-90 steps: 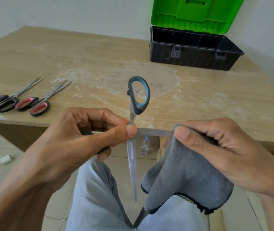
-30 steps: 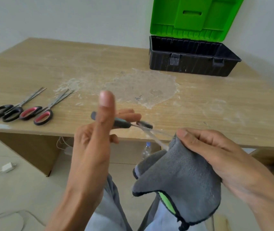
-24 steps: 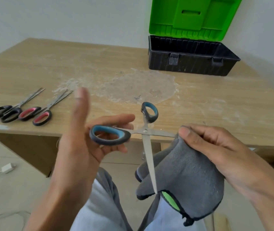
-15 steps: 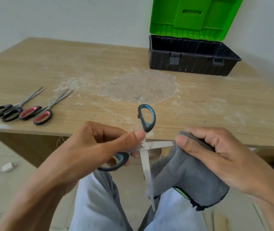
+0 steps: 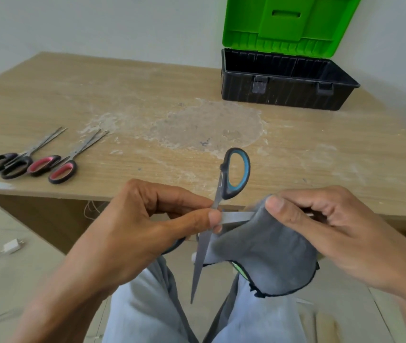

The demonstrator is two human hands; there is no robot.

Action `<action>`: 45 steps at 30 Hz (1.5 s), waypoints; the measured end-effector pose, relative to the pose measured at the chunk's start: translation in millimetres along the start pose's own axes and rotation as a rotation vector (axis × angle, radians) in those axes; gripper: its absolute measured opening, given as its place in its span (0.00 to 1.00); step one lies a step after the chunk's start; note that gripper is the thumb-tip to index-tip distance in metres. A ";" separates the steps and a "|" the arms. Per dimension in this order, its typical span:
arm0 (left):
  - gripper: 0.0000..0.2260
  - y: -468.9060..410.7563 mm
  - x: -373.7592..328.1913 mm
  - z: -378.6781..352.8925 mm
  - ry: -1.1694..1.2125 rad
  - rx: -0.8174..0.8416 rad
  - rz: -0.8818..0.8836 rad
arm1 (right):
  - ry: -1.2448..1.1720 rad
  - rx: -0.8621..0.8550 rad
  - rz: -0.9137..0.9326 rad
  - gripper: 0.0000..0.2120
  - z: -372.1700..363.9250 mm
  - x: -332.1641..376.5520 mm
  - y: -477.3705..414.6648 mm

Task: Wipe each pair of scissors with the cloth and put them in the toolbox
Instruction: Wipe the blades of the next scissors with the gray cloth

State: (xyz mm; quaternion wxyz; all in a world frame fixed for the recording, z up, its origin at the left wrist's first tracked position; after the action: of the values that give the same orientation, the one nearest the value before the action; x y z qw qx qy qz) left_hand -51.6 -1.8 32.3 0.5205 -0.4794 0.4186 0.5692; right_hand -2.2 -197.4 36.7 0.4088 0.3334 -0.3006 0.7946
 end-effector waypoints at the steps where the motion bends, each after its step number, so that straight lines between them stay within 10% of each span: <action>1: 0.04 0.7 -2.4 0.3 -0.009 -0.010 -0.033 | 0.003 0.000 0.002 0.19 0.7 2.9 -0.5; 18: 0.10 5.1 13.3 -9.2 0.140 0.081 0.119 | 0.029 0.121 -0.063 0.36 8.6 -10.1 11.2; 23: 0.09 6.2 9.9 -7.9 0.119 0.042 0.088 | -0.025 0.072 -0.080 0.20 9.3 -4.5 9.5; 45: 0.08 7.4 -3.7 -3.0 0.046 -0.015 0.012 | -0.122 0.096 -0.072 0.13 4.0 8.9 8.1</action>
State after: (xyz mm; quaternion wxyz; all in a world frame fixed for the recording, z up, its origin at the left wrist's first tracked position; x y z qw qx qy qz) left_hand -58.6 -6.2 35.2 0.5038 -0.4938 0.4290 0.5642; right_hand -11.9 -200.3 44.4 0.4014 0.4110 -0.2744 0.7711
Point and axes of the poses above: each hand's wrist, its own y-axis away from the middle knuckle, its own z-axis out of the back of the hand, x = y × z, the point moved 7 cm from there along -y, towards the middle knuckle, and after that the axes turned 9 degrees about -x, right-handed, at the moved point
